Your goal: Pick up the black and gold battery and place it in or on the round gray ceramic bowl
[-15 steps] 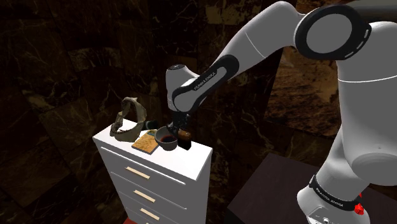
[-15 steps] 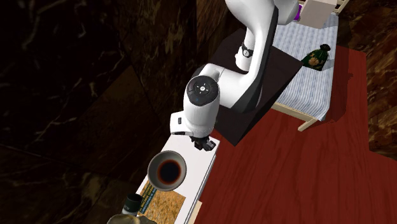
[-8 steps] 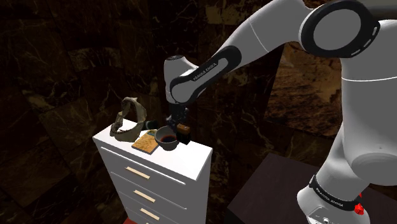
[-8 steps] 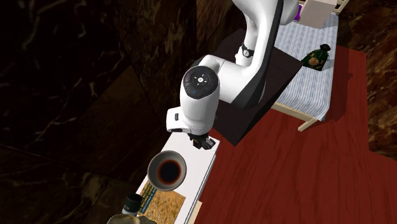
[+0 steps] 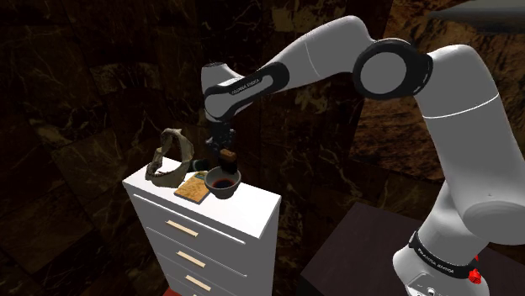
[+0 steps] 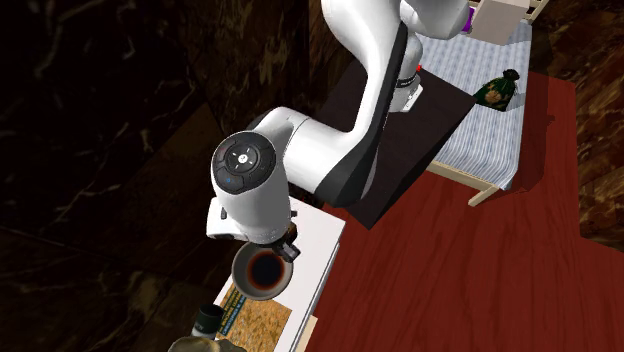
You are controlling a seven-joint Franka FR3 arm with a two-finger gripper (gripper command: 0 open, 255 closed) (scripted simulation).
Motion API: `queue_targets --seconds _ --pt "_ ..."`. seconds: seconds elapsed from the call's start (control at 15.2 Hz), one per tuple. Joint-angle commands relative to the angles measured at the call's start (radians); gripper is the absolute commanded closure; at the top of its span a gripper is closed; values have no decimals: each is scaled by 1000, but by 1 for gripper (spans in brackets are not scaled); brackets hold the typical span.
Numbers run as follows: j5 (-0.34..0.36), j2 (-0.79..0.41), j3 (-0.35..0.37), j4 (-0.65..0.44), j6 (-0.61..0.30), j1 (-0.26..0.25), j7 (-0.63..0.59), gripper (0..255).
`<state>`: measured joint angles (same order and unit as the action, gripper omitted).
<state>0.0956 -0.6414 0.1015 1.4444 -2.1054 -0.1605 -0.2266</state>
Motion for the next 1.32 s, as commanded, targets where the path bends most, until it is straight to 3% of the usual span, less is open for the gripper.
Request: queue_targets --seconds 0.0,0.26,1.25 --pt "0 -88 -6 -159 70 8 25 255" --pt "0 -338 -16 -616 276 5 63 255" --pt "4 -399 -19 -523 122 7 56 255"
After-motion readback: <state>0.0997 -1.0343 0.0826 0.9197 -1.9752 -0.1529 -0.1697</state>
